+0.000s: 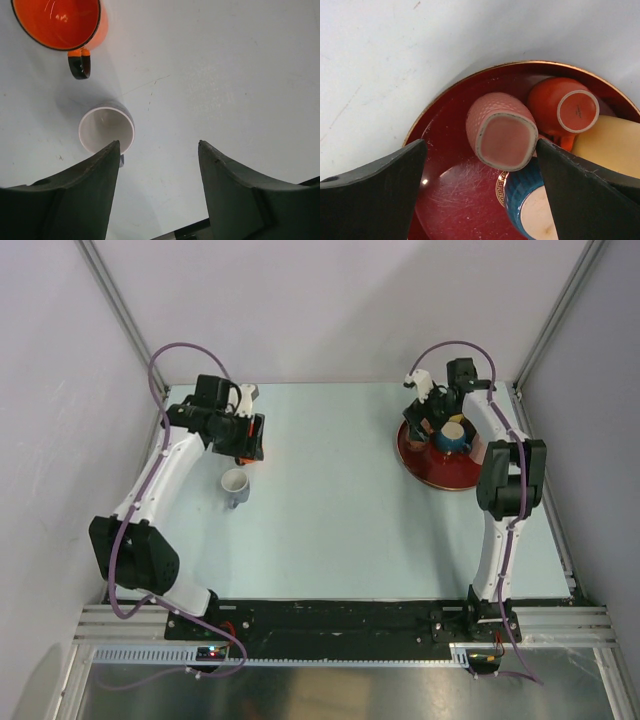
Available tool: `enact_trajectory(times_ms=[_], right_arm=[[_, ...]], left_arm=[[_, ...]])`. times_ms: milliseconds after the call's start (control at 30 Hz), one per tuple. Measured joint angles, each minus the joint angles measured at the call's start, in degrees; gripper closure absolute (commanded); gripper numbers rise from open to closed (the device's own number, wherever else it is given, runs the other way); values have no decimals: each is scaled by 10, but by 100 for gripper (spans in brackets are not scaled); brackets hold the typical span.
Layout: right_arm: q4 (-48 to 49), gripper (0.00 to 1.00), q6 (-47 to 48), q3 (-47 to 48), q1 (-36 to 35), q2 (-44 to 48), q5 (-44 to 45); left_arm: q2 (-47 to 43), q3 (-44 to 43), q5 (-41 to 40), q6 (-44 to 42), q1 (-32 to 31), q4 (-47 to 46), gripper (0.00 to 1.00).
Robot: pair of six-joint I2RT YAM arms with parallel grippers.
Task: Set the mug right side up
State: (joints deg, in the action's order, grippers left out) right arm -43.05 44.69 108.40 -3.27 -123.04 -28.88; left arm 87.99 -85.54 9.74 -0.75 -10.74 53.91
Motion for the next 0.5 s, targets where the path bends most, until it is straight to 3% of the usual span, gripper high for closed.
enact_trajectory(times_ms=[233, 500], right_arm=[[7, 11, 0, -7, -6, -5, 17], [9, 10, -129, -65, -48, 49, 81]], left_arm=[[0, -5, 15, -23, -32, 0, 33], [2, -5, 26, -28, -49, 0, 33]])
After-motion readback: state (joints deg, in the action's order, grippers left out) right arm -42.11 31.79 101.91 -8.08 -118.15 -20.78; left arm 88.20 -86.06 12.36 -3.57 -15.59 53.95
